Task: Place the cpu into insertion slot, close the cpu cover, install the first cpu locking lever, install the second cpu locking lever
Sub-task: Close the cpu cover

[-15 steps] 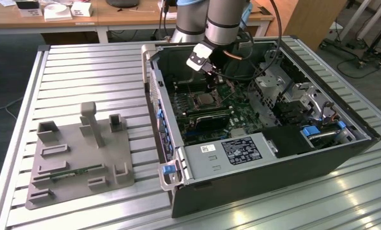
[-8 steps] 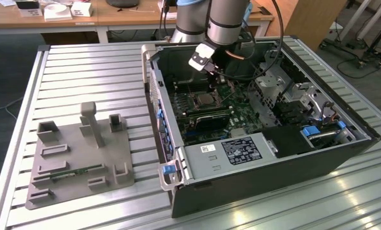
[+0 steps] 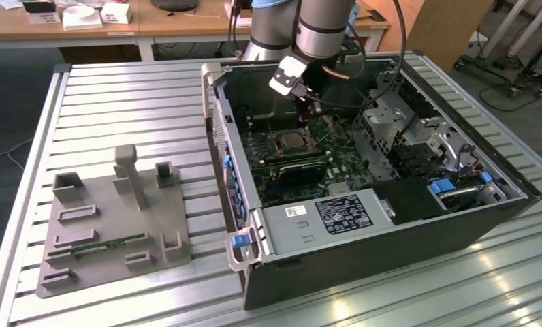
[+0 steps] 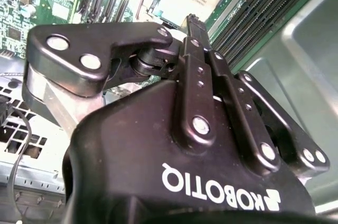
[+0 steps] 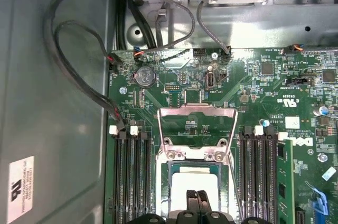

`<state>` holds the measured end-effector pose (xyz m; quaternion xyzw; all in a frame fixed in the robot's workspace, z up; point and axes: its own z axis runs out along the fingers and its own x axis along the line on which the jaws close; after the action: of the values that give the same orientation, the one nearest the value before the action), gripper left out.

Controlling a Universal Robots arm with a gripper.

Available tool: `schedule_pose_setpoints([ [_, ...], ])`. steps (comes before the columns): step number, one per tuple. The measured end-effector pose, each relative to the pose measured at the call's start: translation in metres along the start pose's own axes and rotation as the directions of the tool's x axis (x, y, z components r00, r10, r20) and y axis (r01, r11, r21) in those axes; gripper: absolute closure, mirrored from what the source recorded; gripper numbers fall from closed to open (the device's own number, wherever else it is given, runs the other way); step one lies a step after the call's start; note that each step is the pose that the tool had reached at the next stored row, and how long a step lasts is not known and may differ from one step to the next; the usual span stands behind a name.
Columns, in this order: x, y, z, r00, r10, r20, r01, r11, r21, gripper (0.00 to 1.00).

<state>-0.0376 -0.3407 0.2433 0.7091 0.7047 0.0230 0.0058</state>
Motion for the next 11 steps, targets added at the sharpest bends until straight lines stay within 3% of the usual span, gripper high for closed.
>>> schedule_pose_setpoints([
  [11, 0.0001, 0.0001, -0.0024, 1.0, 0.0, 0.0, 0.0, 1.0, 0.0, 0.89],
])
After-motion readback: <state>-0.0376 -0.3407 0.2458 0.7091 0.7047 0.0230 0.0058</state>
